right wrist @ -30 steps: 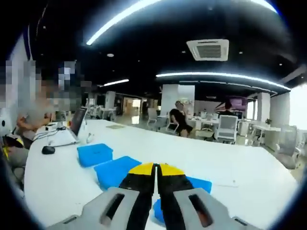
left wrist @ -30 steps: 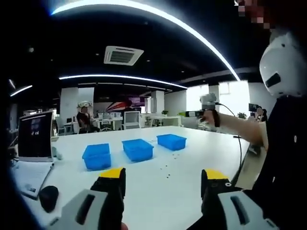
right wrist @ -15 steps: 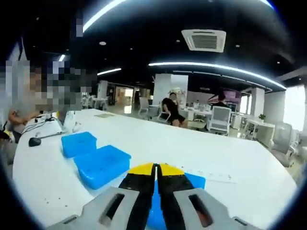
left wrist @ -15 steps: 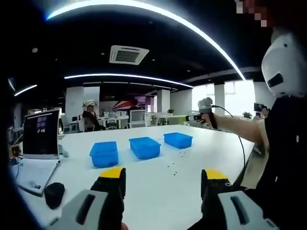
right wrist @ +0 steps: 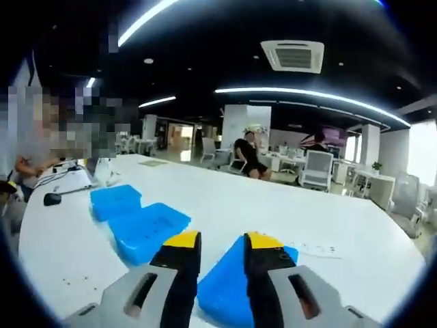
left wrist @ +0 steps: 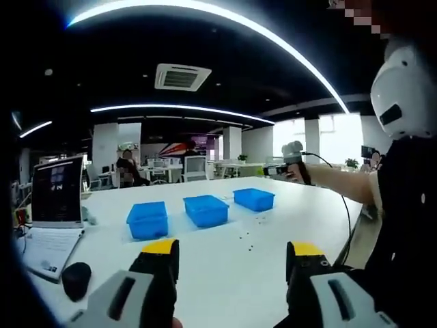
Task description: Pick up the resistors one by one and place each resistor into its matching bin, sorting the parts by color and model until every resistor is separated into the correct bin for its type
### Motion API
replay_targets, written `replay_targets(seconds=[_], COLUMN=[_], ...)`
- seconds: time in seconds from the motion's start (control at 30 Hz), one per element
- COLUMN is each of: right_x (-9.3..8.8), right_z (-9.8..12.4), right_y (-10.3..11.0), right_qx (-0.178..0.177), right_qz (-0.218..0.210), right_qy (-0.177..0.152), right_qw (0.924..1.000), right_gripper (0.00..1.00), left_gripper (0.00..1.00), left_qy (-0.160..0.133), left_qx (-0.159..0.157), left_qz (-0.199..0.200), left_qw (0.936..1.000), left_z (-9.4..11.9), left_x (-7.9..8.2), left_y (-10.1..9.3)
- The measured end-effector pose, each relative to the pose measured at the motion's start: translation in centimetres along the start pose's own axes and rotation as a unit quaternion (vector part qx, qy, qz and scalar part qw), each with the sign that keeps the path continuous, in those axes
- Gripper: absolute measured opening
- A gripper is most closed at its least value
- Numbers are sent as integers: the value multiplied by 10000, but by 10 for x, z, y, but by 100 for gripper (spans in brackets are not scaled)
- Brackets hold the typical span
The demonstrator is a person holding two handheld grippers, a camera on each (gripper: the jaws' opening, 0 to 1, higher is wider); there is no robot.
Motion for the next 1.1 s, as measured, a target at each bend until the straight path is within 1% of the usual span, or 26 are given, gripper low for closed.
replay_targets(seconds=[0.1, 0.2, 0.27, 0.33, 0.37, 0.43, 0.47, 0.63, 0.73, 0.87, 1.0, 1.1], right_x=[-5, -5, -5, -8, -9, -19, -25, -47, -52, -56, -56, -50], right_z=[24, 48, 68, 86, 89, 107, 114, 145, 155, 160, 159, 155], right_y=[13, 18, 24, 32, 34, 52, 59, 85, 92, 91, 89, 96], right_qx=[160, 298, 393, 501, 525, 821, 923, 1191, 1280, 1294, 1332, 1534], right_qz=[-23, -103, -149, -173, -182, -200, -134, 88, 158, 195, 231, 428], right_qy=[-62, -241, -396, -459, -457, -397, -324, -75, 37, 142, 216, 280], right_qw=[9998, 9992, 9983, 9975, 9974, 9956, 9951, 9928, 9916, 9913, 9906, 9868], right_gripper=[27, 27, 27, 27, 28, 30, 30, 30, 30, 29, 29, 29], left_gripper=[64, 64, 64, 64, 64, 64, 65, 64, 64, 64, 64, 64], left_qy=[13, 66, 75, 67, 62, 63, 81, 135, 191, 204, 219, 206], left_qx=[23, -8, -27, -54, -60, -72, -70, -83, -111, -151, -186, -174], left_qz=[6, -26, -41, -40, -45, -59, -79, -96, -139, -140, -155, -155], left_qw=[10000, 10000, 10000, 10000, 10000, 9999, 9999, 9998, 9997, 9996, 9995, 9995], left_z=[-4, -9, -12, -14, -15, -18, -19, -22, -23, -21, -19, -16], left_x=[0, -1, 0, 1, 1, 2, 1, 0, -2, -3, -3, -3], left_y=[2, 1, 0, -1, -2, -3, -4, -6, -9, -13, -16, -16])
Point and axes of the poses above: the point that each gripper's makers call its tool centre point, and the gripper's own axes: z roughly backward along the fingers, y roughly to its left, x roughly out of its top, the point moved 1 cm from there along z, roughly backward along the fingers, and after that the axes turned 3 degrees about -z, right-handed, at the moved point
